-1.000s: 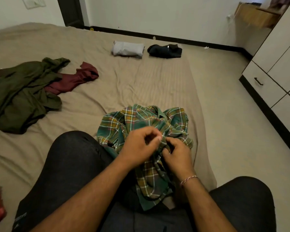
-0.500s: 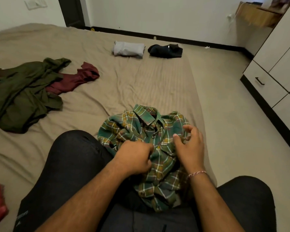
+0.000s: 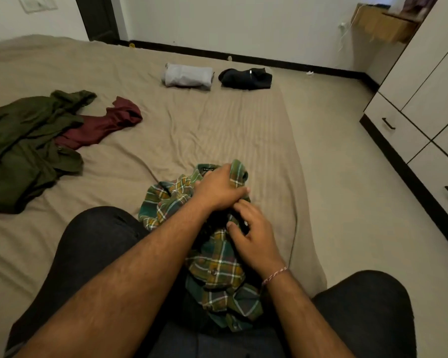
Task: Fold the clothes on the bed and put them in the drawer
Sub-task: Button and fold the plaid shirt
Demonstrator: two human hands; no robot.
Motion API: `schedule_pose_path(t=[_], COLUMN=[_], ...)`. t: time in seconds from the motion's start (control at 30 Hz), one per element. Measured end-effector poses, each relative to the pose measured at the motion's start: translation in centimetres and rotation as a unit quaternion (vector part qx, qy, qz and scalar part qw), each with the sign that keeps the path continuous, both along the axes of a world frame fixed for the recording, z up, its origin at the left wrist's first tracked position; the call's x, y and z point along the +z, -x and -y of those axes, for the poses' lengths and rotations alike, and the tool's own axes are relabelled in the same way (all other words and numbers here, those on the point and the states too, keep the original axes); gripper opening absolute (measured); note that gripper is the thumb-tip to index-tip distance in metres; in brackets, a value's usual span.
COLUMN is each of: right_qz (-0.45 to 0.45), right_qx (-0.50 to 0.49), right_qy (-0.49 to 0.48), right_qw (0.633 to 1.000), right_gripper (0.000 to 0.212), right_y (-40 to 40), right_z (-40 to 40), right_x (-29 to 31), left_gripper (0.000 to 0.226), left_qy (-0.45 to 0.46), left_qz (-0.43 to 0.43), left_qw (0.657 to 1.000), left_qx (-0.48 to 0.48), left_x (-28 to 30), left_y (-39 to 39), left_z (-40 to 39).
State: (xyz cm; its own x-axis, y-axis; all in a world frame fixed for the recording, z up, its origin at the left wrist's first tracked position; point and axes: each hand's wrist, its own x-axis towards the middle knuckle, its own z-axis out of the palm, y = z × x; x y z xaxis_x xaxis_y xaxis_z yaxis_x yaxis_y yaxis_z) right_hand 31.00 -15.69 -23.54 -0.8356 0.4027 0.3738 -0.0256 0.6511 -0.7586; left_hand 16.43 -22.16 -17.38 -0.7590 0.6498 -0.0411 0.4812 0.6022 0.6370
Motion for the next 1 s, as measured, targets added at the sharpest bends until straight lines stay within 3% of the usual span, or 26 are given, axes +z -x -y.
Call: schedule_pose_path(t=[0.03,0.1,0.17,0.2,0.3,0.33,0.5,0.67,0.73,0.87,1.0], right_qz=[-0.02,-0.041,0.026,0.081,0.197,0.198,0.067,-0.03,-0.05,-0.112,-0.21], right_qx=[-0.022,-0.126,-0.209,-0.203,-0.152,-0.167,-0.291,-0.284,-0.285,-0.266,-0.189], right_qy=[0.017,0.071,0.123,0.139,0.08,0.054,0.035,0.158,0.155,0.171,0.228], right_qw=[0.999,0.989,0.97,0.966,0.965,0.964,0.954,0.945,0.944,0.942,0.932], right_gripper=[0.039,0.036,0.045,0.048,0.01,0.013,0.017,0.017,0.015,0.018,0.021], right_y=[-0.4,-0.9,-0.9,-0.8,-0.4,-0.4,-1.0,0.8,2.5,7.4,11.2], right_z=[0.1,-0.1,-1.0,-1.7,-2.2,-2.1,-1.9,-2.6,-2.3,-1.3,-0.6], right_x=[0.1,0.4,0.8,0.7,0.2,-0.1,0.9,3.0,5.2,11.6,19.3], left_gripper=[0.048,0.013,0.009,0.009,0.012,0.016,0.008,0.031,0.032,0.039,0.042], left_qy=[0.006,-0.065,-0.174,-0.224,-0.299,-0.315,-0.366,-0.212,-0.208,-0.333,-0.505], left_qz=[-0.005,-0.029,0.012,0.042,0.055,0.055,0.058,-0.13,-0.112,-0.034,0.048], left_qw=[1.0,0.997,0.985,0.974,0.953,0.947,0.928,0.968,0.972,0.939,0.855], left_qx=[-0.002,0.005,0.006,0.003,0.011,0.015,0.044,-0.036,0.006,0.077,0.112], left_x=[-0.3,-1.0,-1.4,-1.3,-0.6,-0.5,0.6,1.3,1.2,2.1,4.7], left_y=[0.2,0.1,-0.5,-0.8,-1.3,-1.4,-0.6,0.8,1.1,0.9,0.9], left_z=[0.1,0.7,1.7,2.2,3.2,3.4,4.8,7.2,8.1,9.7,10.8])
